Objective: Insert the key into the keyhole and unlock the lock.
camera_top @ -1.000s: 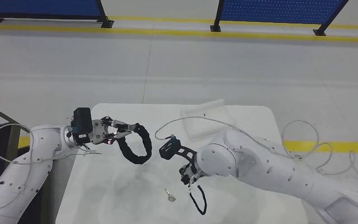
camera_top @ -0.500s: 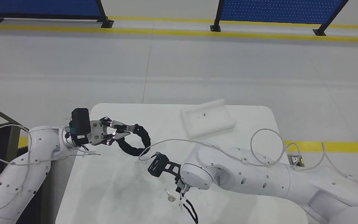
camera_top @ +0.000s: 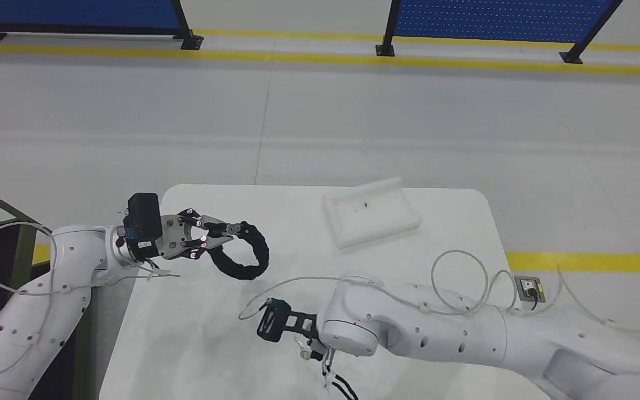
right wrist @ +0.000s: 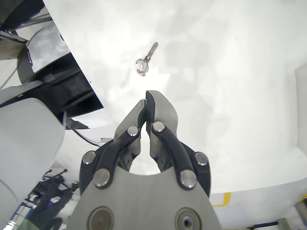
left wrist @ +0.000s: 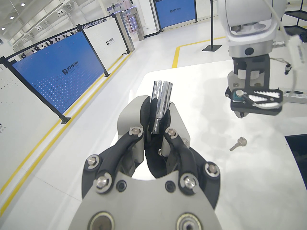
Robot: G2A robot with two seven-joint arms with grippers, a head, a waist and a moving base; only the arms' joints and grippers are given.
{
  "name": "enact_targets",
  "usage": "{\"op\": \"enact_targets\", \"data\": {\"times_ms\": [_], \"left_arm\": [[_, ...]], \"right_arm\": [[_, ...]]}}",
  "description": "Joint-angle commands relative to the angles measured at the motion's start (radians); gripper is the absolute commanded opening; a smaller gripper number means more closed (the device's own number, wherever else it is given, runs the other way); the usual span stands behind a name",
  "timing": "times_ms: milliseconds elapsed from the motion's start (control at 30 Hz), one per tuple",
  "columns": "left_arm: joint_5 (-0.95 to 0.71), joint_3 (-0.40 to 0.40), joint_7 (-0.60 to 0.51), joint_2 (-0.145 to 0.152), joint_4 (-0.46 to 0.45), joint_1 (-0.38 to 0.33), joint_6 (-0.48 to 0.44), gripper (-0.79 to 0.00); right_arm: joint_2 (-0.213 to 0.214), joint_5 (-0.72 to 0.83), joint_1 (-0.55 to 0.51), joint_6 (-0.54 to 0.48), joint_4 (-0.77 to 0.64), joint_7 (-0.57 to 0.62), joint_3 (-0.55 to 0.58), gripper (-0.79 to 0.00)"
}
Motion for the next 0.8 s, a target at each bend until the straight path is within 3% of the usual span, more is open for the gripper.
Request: {"op": "enact_targets", "data": {"times_ms": [0,100,300,533,767], "left_arm": [[0.0,0.0,0.0,0.0,0.0,0.0,0.0,-0.785],[0.0,0.0,0.0,0.0,0.0,0.0,0.0,-0.785],[0.0,0.0,0.0,0.0,0.0,0.0,0.0,-0.785],[0.0,0.0,0.0,0.0,0.0,0.0,0.0,-0.785],[0.0,0.0,0.0,0.0,0.0,0.0,0.0,-0.785]], "right_arm": [[-0.016,-0.043,-0.027,-0.055,0.029,-0.025,-0.001,-0.388],[-0.033,-0.085,-0.056,-0.094,0.069,-0.073,-0.001,-0.317],[-0.057,-0.096,-0.09,-0.204,0.145,-0.139,-0.001,-0.406],[-0.096,-0.092,-0.106,-0.305,0.214,-0.119,-0.001,-0.453],[-0.132,-0.079,-0.111,-0.344,0.277,-0.095,0.002,-0.489]]}}
